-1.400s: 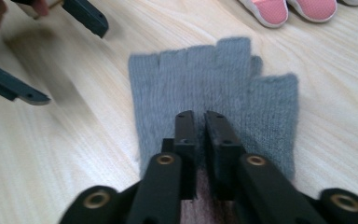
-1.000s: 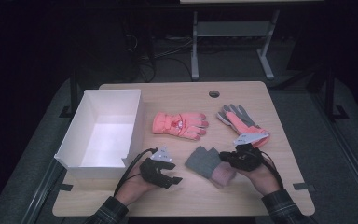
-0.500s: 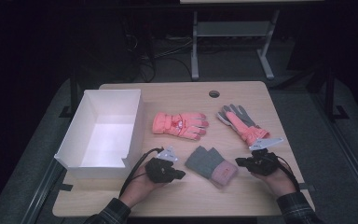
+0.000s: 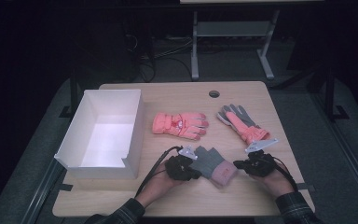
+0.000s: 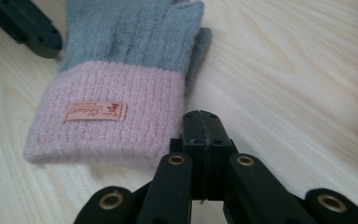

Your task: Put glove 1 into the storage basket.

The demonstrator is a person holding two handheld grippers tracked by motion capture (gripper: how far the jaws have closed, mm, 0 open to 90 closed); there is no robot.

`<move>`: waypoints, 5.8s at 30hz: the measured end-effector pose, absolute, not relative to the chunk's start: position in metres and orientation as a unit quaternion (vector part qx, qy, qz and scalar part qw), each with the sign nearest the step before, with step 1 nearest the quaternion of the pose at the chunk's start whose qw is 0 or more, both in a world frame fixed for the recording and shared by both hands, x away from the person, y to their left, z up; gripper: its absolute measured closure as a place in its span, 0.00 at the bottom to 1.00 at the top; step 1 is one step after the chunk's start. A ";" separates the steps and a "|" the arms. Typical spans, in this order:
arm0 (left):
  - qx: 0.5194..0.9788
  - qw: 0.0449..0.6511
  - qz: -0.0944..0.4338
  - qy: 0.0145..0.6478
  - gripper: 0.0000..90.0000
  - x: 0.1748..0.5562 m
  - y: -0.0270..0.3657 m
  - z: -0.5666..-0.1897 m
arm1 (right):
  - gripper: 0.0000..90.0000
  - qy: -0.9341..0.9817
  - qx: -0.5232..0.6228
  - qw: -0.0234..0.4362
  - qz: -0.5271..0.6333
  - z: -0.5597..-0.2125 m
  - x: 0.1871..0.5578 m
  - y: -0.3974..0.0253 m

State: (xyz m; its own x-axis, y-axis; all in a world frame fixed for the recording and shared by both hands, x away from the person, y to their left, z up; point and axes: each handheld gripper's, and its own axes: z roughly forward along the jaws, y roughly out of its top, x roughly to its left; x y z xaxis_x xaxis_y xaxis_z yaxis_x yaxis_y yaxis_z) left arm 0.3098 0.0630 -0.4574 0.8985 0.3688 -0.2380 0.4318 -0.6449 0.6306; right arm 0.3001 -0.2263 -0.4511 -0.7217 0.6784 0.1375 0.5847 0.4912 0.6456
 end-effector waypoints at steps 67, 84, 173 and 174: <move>0.898 0.354 -0.014 0.261 0.99 0.361 0.081 -0.448 | 1.00 0.915 0.200 -0.005 0.351 -0.459 0.262 -0.115; 0.912 0.362 -0.012 0.192 0.25 0.340 0.078 -0.428 | 0.37 0.873 0.318 0.049 0.366 -0.448 0.256 -0.186; 0.906 0.351 -0.035 0.235 0.69 0.341 0.087 -0.374 | 0.15 0.808 0.421 0.141 0.386 -0.458 0.258 -0.236; 0.905 0.352 -0.033 0.237 0.69 0.341 0.088 -0.371 | 0.15 0.808 0.421 0.142 0.387 -0.458 0.258 -0.236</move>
State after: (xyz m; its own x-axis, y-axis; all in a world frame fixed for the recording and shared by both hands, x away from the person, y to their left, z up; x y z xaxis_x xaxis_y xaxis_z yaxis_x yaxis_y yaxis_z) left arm 0.3408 0.0879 -0.3706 0.8852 0.4064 -0.2262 0.4524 -0.6391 0.6220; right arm 0.2577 -0.2365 -0.4579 -0.6055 0.7900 0.0961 0.5705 0.3467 0.7445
